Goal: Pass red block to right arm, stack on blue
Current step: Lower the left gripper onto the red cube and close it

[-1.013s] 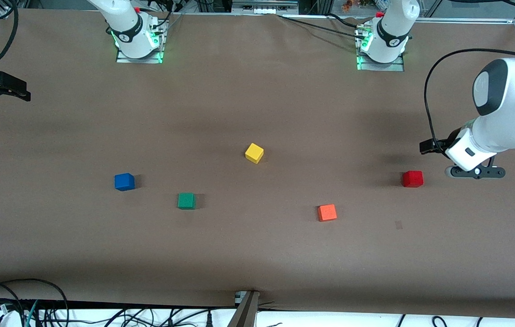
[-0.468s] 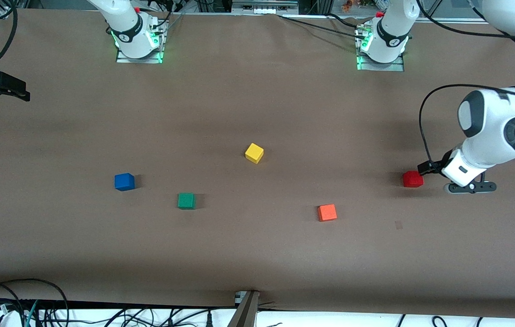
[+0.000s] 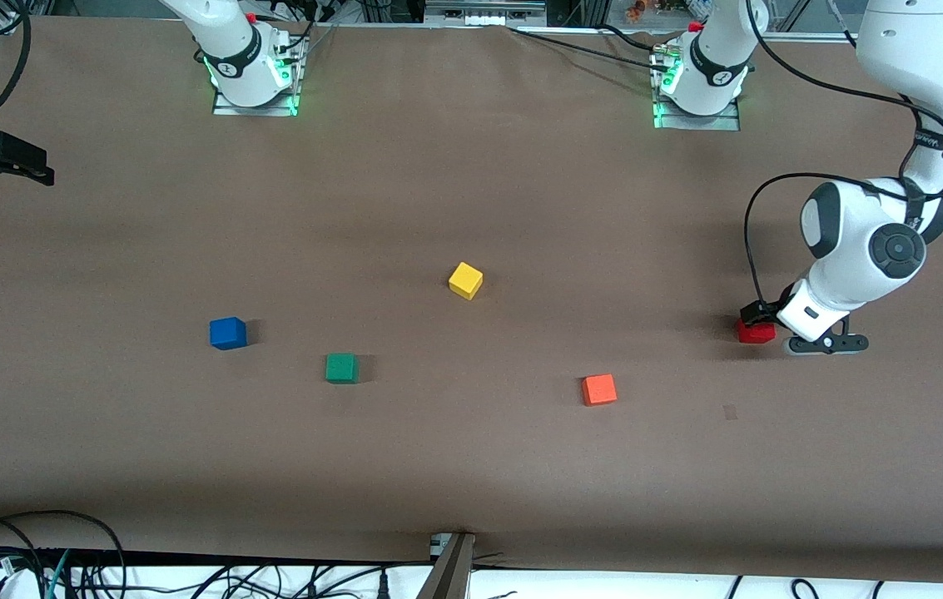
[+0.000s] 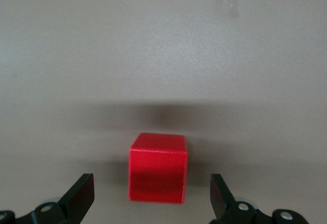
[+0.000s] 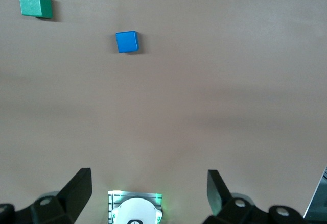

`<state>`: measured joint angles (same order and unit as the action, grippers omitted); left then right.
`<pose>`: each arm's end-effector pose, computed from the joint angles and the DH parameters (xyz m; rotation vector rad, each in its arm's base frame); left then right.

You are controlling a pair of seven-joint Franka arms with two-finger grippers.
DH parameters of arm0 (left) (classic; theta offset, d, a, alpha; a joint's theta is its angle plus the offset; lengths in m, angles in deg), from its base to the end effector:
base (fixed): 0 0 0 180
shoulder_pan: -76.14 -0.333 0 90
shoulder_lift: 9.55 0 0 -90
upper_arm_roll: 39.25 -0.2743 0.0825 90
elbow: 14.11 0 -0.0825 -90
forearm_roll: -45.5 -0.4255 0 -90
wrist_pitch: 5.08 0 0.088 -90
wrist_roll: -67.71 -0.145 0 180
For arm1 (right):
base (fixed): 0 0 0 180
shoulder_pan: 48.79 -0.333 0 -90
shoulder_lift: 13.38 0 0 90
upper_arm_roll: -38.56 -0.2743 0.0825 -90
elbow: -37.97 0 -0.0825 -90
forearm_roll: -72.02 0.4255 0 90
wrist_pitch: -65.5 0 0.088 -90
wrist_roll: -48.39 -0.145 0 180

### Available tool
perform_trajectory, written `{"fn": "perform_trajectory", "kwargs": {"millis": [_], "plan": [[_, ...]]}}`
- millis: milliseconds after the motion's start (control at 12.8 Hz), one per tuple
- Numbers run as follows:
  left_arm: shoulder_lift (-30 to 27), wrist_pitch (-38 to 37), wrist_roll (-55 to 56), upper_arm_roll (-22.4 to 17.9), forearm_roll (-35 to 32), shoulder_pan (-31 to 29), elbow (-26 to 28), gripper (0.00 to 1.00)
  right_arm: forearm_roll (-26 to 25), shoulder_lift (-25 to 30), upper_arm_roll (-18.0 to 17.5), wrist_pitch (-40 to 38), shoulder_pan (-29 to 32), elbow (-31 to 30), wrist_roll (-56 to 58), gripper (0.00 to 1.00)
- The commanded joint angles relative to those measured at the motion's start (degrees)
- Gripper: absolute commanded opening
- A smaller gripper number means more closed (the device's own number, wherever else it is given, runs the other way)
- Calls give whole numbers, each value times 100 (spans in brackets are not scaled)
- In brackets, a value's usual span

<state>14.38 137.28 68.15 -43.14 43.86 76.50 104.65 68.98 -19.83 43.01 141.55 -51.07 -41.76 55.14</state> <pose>0.5963 0.0398 0.1169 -3.0961 -0.0632 0.0098 0.5922 -0.0289 0.5492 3.0798 0.1100 -0.2791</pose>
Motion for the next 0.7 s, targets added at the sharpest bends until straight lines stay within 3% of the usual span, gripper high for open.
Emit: {"fn": "perform_trajectory", "kwargs": {"millis": [0, 468, 545, 623], "plan": [[242, 327, -123, 2, 102, 26, 24, 100, 67, -58, -14, -47, 52, 142, 19, 100], [383, 547, -123, 55, 102, 17, 278, 100, 76, -67, -23, -47, 52, 142, 28, 100], [375, 547, -123, 55, 102, 25, 297, 88, 93, -75, -23, -38, 52, 142, 28, 100], [375, 547, -123, 64, 102, 17, 297, 68, 93, -110, -31, -47, 43, 142, 28, 100]]}}
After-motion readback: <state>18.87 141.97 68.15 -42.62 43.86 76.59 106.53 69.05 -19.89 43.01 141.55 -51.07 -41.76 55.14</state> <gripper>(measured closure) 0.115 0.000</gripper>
